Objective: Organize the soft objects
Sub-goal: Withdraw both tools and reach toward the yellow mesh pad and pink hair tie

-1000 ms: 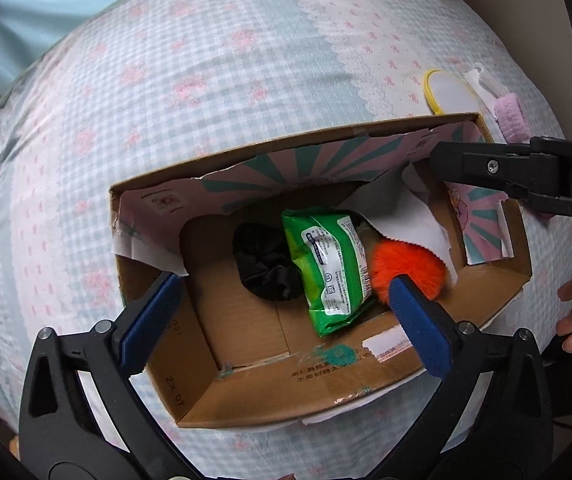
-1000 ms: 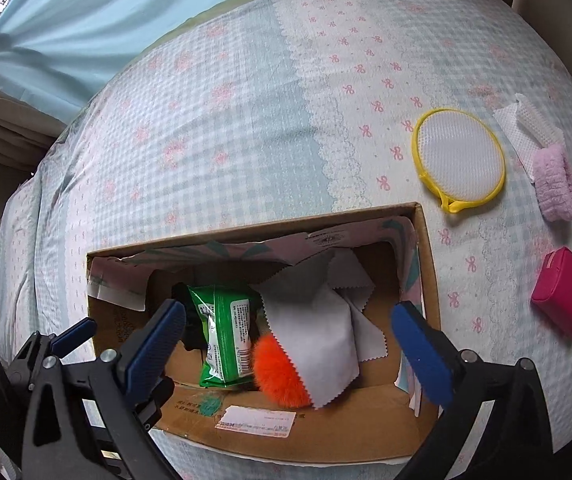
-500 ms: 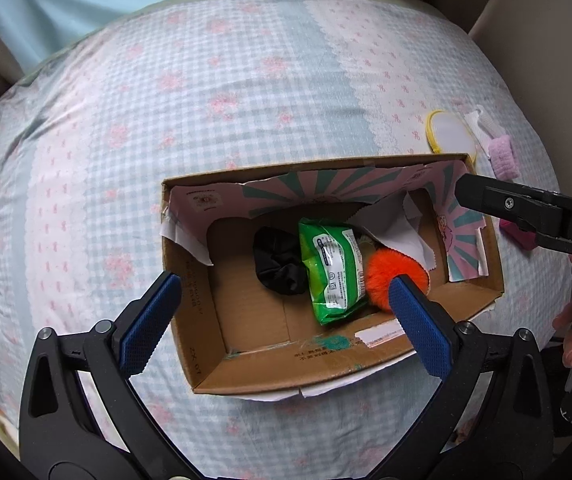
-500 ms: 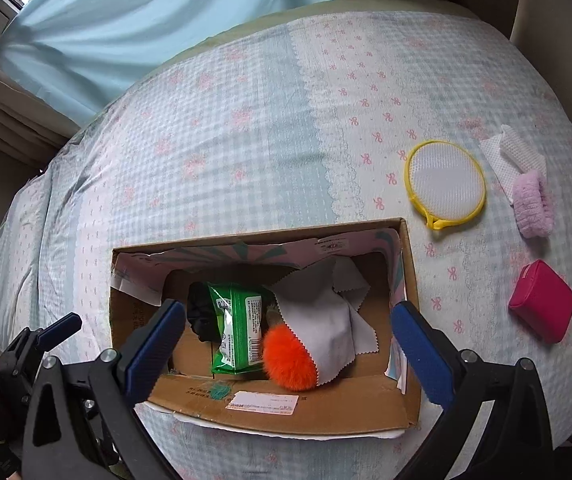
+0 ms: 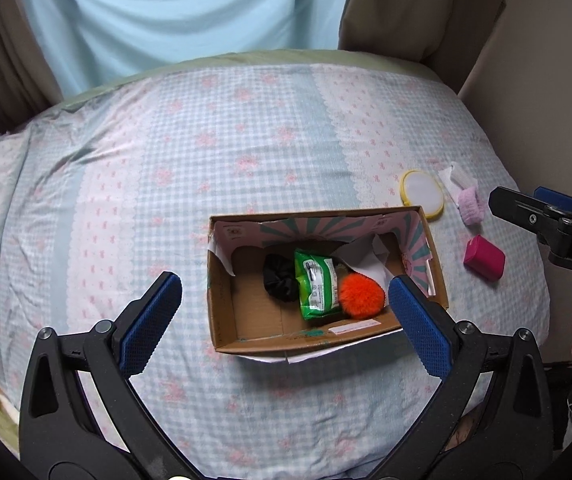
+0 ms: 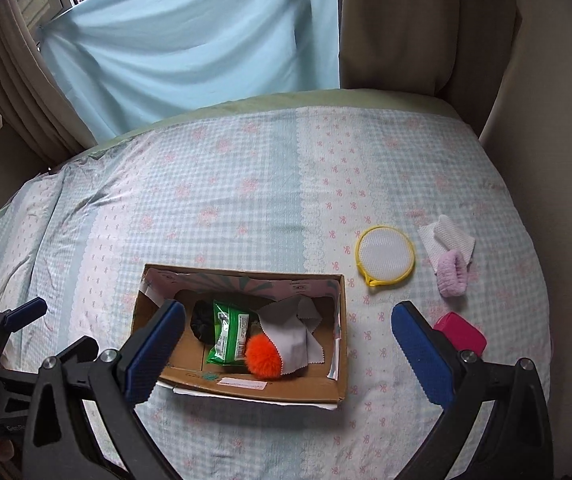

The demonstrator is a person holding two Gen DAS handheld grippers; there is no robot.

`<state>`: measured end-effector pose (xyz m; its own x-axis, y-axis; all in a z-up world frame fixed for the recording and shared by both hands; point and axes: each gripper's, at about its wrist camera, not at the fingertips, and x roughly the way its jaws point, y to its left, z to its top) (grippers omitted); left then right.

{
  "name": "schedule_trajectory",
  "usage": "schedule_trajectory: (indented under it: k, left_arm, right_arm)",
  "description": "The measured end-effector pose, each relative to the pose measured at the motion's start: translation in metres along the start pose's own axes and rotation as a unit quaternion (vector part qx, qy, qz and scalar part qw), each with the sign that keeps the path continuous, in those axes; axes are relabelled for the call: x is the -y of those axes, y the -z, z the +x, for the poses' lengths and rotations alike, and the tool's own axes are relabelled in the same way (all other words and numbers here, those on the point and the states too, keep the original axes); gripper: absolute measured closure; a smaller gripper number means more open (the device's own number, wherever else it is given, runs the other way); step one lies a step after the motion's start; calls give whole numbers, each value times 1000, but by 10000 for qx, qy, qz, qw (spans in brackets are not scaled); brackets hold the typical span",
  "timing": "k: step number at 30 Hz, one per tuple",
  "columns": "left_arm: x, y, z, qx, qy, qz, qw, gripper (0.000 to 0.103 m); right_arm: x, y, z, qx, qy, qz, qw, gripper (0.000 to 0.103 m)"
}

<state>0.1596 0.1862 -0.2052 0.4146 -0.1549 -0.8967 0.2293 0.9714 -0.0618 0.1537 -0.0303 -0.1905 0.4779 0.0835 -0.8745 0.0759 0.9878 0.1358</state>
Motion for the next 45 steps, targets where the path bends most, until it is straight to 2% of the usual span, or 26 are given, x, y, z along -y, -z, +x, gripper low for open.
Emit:
schedule_trajectory:
  k: [6, 13, 18, 23, 27, 31, 36, 45]
  left_arm:
    - [15, -3, -35, 264, 8, -6, 9997, 0]
    - [35, -17, -42, 425, 248, -37, 9988, 0]
    - [61, -29, -38, 442, 271, -62, 9986, 0]
    - [101, -42, -34, 487, 260, -186, 9983, 0]
    - [142, -53, -28, 517, 76, -364, 9980, 0]
    - [183, -64, -9, 495, 88, -702, 9963, 0]
    - [228, -78, 28, 368, 30, -872, 9955, 0]
    - [269, -103, 115, -216, 31, -748, 9970, 0]
  right_arm:
    - [14, 3, -30, 190, 210, 110, 9995, 0]
    - [52, -1, -52, 418, 361, 295, 9980, 0]
    - [96, -11, -63, 599, 325, 452, 9967, 0]
    - [145, -27, -65, 671, 185, 215, 9973, 0]
    - [187, -40, -57, 625, 21, -25, 9980, 0]
    - [224, -45, -41, 518, -36, -289, 9982, 0]
    - [264, -46, -10, 223, -195, -252, 9992, 0]
    - [299, -43, 62, -275, -280, -7, 9992, 0]
